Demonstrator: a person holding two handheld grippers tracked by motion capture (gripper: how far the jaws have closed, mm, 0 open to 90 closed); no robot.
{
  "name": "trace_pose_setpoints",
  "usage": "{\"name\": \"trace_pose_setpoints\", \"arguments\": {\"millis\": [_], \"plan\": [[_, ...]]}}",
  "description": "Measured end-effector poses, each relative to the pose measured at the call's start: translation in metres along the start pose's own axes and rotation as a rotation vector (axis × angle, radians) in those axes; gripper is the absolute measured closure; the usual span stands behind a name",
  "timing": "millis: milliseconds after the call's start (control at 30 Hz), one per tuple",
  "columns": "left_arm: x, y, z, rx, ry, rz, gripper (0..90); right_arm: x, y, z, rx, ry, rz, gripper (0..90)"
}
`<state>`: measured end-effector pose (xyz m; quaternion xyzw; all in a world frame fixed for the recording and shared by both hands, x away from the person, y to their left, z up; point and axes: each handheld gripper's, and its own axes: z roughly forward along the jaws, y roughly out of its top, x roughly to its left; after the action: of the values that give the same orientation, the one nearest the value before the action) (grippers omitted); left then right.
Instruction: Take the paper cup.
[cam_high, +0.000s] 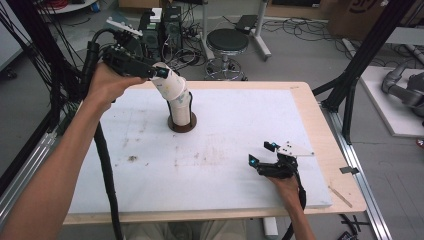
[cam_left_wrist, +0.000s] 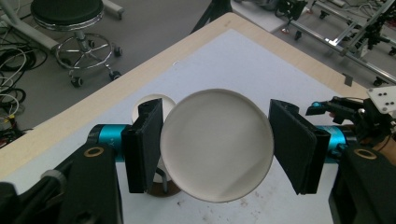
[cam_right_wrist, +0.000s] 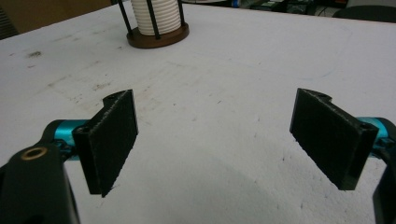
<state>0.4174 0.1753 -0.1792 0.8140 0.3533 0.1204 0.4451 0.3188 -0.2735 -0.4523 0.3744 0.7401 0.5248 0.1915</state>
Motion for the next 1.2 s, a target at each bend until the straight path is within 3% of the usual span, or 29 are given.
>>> {"name": "trace_pose_setpoints", "arguments": {"millis": [200,500,900,1200], "plan": [[-0.003,-0.012,-0.007,-0.023,-0.019,0.024,37.5,0.000,0.000,0.000,-0.001,0.001,0.008,15.4],[-0.015,-0.036,-0.014,-0.093,-0.079,0.099,37.5,0.000,0.000,0.000,-0.001,-0.004,-0.001,15.5],[-0.021,-0.071,-0.018,-0.181,-0.137,0.144,37.5,-0.001,0.000,0.000,-0.002,-0.004,0.009,15.4],[-0.023,-0.097,-0.018,-0.214,-0.151,0.162,37.5,-0.001,0.000,0.000,-0.002,-0.005,0.007,15.5]]}}
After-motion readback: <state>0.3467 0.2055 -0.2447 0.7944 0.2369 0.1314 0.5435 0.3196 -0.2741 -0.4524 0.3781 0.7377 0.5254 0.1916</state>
